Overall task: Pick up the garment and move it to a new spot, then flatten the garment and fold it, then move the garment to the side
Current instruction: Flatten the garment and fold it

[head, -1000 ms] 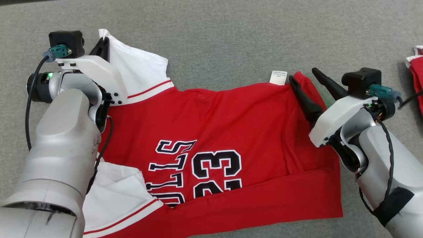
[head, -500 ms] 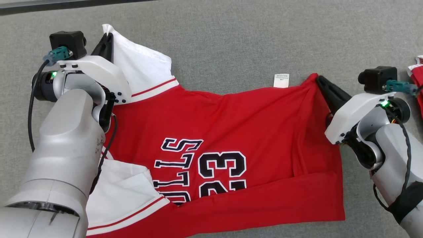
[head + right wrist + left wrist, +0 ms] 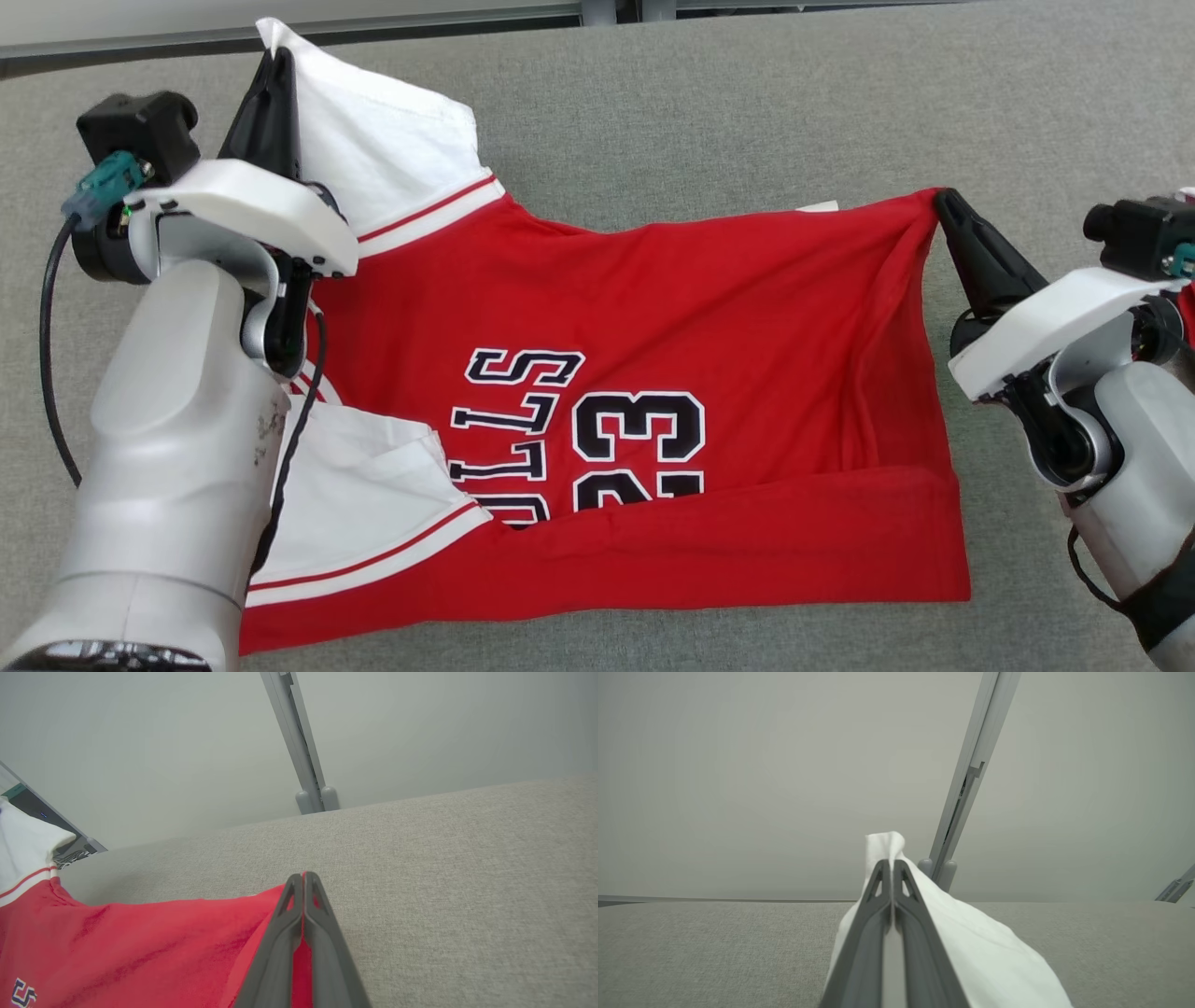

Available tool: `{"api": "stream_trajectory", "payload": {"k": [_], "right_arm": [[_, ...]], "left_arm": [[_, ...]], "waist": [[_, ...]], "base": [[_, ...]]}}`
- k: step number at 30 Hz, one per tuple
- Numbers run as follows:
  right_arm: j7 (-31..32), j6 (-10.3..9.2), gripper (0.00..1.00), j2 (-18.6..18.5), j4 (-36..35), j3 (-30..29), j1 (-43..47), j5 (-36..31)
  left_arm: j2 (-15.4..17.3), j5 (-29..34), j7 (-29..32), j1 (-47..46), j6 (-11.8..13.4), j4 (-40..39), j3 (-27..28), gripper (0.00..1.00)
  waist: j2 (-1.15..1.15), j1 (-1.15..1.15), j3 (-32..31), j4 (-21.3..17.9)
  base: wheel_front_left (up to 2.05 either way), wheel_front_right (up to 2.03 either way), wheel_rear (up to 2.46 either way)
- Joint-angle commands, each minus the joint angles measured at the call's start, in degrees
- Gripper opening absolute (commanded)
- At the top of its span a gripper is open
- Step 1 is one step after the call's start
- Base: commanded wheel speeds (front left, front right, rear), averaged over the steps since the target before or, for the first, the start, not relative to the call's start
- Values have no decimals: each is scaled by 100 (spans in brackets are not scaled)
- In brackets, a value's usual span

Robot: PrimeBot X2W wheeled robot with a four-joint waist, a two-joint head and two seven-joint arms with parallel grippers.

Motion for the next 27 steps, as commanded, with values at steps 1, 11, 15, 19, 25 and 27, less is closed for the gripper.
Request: {"api": "stream_trajectory", "payload": {"k": [1,11,15,19,25,27], "right_arm": [[-57,0,0,-59,-72,-30,123,94],[-379,0,0,-326,-631,-103,1123,535],[-513,0,0,-382,-844,-166,1622,630],[-558,0,0,-392,-1010,-229,2015,663],[-513,0,0,-260,-1155,-321,2634,588],[-491,0,0,-170,-1152,-369,2779,581]], "left_arm": [[25,-8,-23,176,13,-192,63,0],[-9,-343,-17,2416,51,-2175,653,0],[0,-489,194,3380,170,-2802,736,0],[-43,-667,429,3991,234,-3196,770,0],[10,-671,802,4836,540,-3563,770,0],[-54,-790,861,4960,541,-3593,782,0]], "waist": [[0,0,-50,9],[0,0,-419,42],[0,0,-533,73],[0,0,-591,100],[0,0,-731,62],[0,0,-751,44]], "base": [[0,0,0],[0,0,0],[0,0,0],[0,0,0],[0,0,0],[0,0,0]]}}
